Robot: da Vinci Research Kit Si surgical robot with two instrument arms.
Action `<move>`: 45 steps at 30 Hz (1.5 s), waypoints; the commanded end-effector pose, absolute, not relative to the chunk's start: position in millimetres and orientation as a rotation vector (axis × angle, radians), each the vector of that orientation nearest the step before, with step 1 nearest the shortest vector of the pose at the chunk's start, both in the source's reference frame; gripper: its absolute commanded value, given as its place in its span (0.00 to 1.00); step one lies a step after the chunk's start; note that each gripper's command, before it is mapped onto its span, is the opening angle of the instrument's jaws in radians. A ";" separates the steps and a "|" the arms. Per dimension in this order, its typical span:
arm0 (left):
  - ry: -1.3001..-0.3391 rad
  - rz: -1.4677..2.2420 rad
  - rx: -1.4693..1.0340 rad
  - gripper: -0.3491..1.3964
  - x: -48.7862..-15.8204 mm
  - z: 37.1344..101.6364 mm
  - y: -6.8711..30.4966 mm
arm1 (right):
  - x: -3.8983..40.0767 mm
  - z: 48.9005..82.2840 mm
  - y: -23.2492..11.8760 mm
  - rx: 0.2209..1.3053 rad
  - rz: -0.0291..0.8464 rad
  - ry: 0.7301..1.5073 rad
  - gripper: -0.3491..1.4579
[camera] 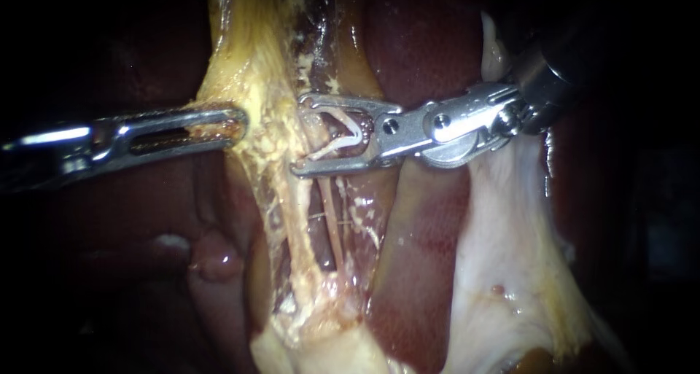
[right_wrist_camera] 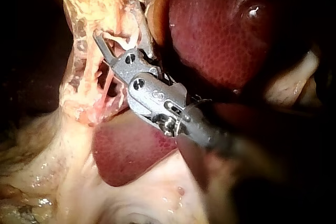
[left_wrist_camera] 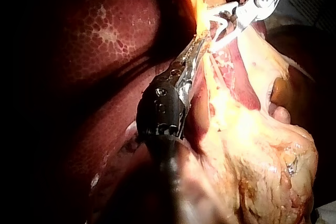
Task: Clipping first clip left tube
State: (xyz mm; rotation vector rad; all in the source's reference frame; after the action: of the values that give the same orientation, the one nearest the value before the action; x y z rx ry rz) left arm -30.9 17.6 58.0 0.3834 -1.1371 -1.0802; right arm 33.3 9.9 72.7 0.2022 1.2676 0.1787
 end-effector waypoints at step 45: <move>-1.127 -1.098 0.377 0.00 -26.8 58.5 20.1 | 32.7 74.6 -0.2 0.674 0.348 1.124 0.52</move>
State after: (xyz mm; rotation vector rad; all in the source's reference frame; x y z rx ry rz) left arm -26.7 20.1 58.5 0.3762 -1.1267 -1.0988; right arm 32.7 -0.3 74.8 0.6777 1.1212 0.3552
